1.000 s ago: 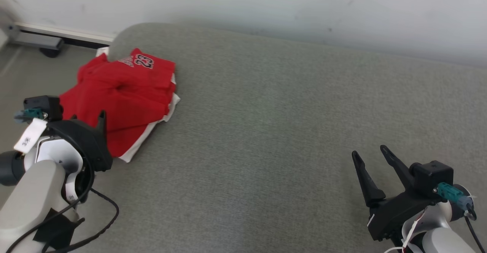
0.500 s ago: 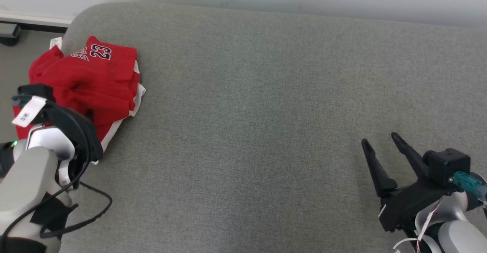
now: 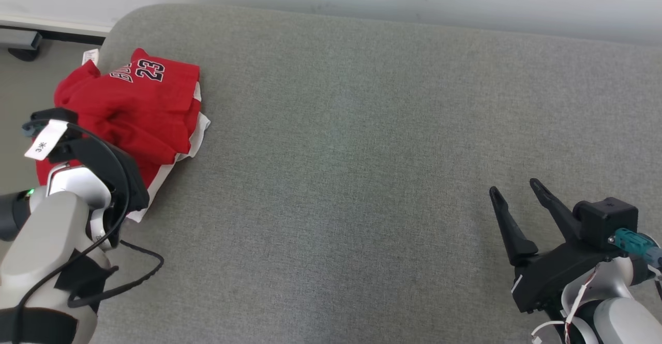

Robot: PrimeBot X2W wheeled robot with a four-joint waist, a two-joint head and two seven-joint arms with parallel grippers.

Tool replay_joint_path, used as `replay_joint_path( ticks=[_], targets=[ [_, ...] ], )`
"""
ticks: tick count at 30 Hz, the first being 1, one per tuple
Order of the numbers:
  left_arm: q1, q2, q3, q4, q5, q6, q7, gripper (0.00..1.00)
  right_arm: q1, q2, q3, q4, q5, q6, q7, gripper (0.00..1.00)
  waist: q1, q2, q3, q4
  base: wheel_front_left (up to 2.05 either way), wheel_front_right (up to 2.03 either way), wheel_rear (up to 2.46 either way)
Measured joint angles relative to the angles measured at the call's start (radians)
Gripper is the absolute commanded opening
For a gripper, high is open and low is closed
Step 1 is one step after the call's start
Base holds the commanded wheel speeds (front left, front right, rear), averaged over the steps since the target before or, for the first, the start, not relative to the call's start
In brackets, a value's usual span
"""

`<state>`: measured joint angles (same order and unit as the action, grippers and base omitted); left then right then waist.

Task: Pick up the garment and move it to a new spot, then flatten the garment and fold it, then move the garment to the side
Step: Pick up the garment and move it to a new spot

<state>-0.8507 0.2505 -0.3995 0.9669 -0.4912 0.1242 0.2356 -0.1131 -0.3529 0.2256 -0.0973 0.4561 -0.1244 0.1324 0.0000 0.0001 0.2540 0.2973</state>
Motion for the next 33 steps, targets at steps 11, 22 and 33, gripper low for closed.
replay_joint_path(
  ticks=[11,22,33],
  targets=[
    [-0.076,0.004,-0.003,0.014,0.046,0.0,-0.044,0.0,-0.02,0.062,0.022,0.06,-0.001,0.0,0.0,1.0,-0.0001,0.0,-0.079,0.003,0.0,0.0,0.0],
    [-0.114,-0.015,-0.045,-0.039,0.094,0.0,-0.078,0.0,0.012,0.109,0.023,0.118,0.0,0.0,-0.018,1.0,-0.0001,-0.0001,-0.186,-0.026,0.0,0.0,0.0],
    [-0.117,-0.08,-0.076,-0.15,0.089,-0.042,-0.079,0.0,0.027,0.147,0.041,0.125,0.0,0.0,-0.024,1.0,-0.0002,-0.0002,-0.252,-0.101,0.0,0.0,0.0]
  ],
)
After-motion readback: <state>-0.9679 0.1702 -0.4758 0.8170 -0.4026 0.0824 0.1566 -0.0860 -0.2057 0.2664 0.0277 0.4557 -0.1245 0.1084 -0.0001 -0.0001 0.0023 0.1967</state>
